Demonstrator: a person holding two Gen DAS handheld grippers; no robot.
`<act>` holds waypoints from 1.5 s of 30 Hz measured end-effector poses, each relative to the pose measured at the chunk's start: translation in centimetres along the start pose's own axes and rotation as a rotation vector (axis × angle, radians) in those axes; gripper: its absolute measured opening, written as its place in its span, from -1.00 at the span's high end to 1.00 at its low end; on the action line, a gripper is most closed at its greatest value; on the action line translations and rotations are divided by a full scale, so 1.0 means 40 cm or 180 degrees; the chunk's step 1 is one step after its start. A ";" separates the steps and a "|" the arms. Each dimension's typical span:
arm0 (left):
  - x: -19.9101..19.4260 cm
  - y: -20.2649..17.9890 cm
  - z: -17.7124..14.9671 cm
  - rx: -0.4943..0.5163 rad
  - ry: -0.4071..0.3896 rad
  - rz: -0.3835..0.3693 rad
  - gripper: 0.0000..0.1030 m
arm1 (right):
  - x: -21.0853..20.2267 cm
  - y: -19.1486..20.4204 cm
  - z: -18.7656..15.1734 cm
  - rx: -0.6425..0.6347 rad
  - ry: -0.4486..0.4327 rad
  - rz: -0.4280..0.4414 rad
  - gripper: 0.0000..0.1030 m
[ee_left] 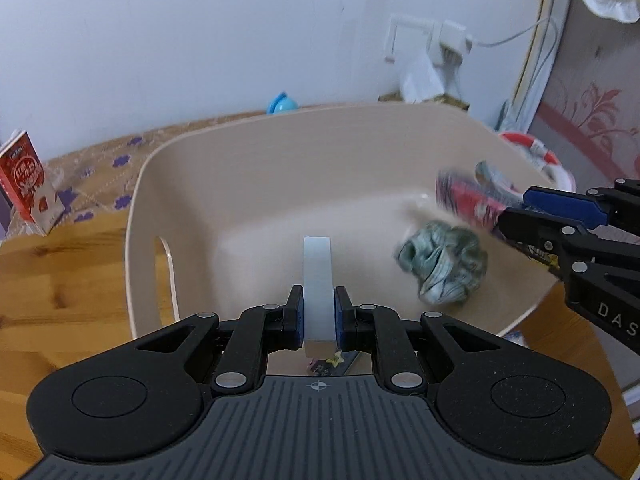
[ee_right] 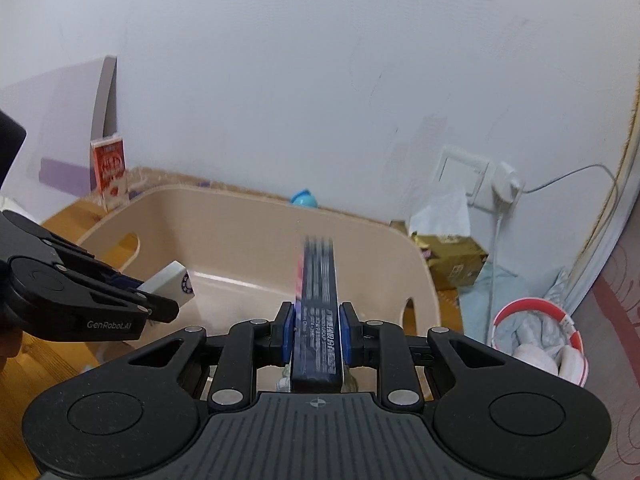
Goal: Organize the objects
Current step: 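Lift both boxes into the basket and open both tools, then grasp the green mesh bag with left tool while right tool grasps the blue-white tissue pack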
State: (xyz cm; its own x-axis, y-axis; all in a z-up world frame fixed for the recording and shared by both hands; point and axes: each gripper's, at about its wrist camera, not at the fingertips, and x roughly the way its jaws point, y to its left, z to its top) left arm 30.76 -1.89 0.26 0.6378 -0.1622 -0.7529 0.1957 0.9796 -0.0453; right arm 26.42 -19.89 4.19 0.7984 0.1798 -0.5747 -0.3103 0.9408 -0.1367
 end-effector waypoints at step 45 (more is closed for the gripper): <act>-0.225 -0.110 -0.304 -0.0113 -0.0113 0.0031 -0.57 | -0.244 0.028 -0.238 0.0032 0.0093 -0.0022 -0.98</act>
State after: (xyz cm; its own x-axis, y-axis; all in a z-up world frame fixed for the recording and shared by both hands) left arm 15.12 -3.29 -0.74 0.6658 -0.1563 -0.7296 0.1632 0.9846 -0.0619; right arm 13.34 -23.32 1.97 0.7851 0.1650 -0.5970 -0.2995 0.9448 -0.1326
